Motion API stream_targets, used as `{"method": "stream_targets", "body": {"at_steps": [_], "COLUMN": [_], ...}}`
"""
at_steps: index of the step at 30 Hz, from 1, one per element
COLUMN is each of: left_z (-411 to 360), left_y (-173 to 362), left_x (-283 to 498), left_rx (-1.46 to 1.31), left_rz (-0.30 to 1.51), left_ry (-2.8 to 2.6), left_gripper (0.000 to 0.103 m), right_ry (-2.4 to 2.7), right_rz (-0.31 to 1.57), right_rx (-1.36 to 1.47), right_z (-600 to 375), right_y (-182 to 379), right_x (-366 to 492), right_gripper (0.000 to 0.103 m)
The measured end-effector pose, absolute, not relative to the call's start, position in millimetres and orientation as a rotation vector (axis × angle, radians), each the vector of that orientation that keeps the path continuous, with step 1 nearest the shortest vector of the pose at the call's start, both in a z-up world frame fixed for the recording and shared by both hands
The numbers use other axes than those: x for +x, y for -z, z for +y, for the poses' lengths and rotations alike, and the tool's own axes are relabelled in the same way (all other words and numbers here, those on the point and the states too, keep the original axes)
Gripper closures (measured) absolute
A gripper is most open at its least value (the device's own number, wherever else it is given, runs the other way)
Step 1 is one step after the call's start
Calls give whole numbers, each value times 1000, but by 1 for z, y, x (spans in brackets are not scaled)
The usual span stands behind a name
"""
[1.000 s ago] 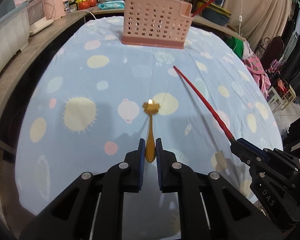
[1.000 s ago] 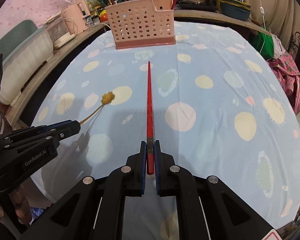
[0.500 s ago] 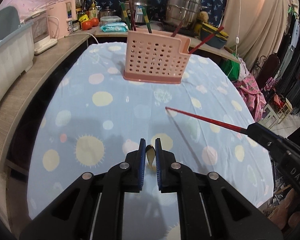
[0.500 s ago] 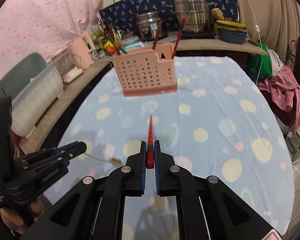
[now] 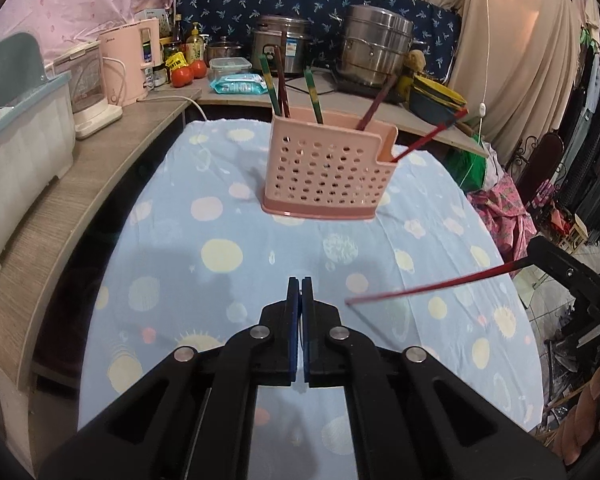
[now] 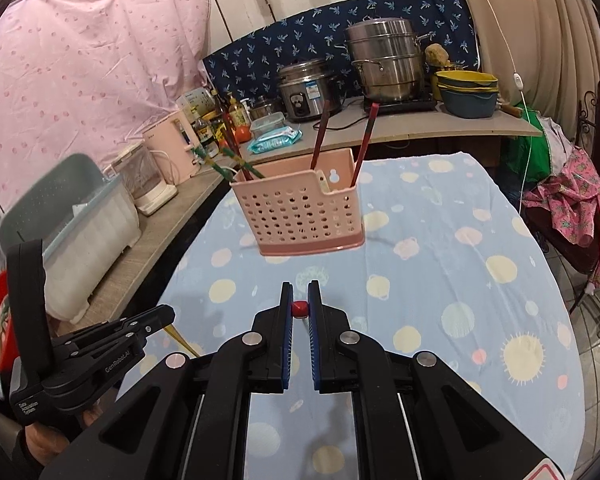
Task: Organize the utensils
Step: 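Lift and carry the red chopstick and gold spoon over the pink holder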
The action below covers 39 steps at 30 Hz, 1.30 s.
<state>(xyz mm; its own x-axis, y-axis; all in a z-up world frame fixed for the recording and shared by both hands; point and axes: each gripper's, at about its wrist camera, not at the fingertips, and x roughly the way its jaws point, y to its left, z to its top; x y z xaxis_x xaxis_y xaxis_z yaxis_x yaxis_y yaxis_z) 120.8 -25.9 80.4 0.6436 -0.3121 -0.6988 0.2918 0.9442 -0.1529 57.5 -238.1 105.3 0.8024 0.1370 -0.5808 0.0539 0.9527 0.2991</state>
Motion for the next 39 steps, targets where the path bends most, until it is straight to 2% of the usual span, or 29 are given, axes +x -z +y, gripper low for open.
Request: {"method": "stream_targets", "body": {"at_steps": [17, 23, 30, 39], "left_z": [-57, -67, -77, -77], "left_y": [-201, -229, -226, -181], "left_x": [201, 240, 285, 321], "left_rx": [-39, -53, -28, -16], "left_rz": [557, 492, 501, 595], "left_ry": [392, 374, 326, 295], "left_gripper": [102, 102, 102, 102], "right_ry": [0, 13, 39, 24], "right_rz": [411, 328, 266, 366], "right_rx": [284, 301, 293, 298], "right_z": [-269, -279, -278, -272], "right_y": [-194, -228, -251, -208], "right_x": [134, 171, 222, 273], "right_gripper": [96, 96, 96, 96]}}
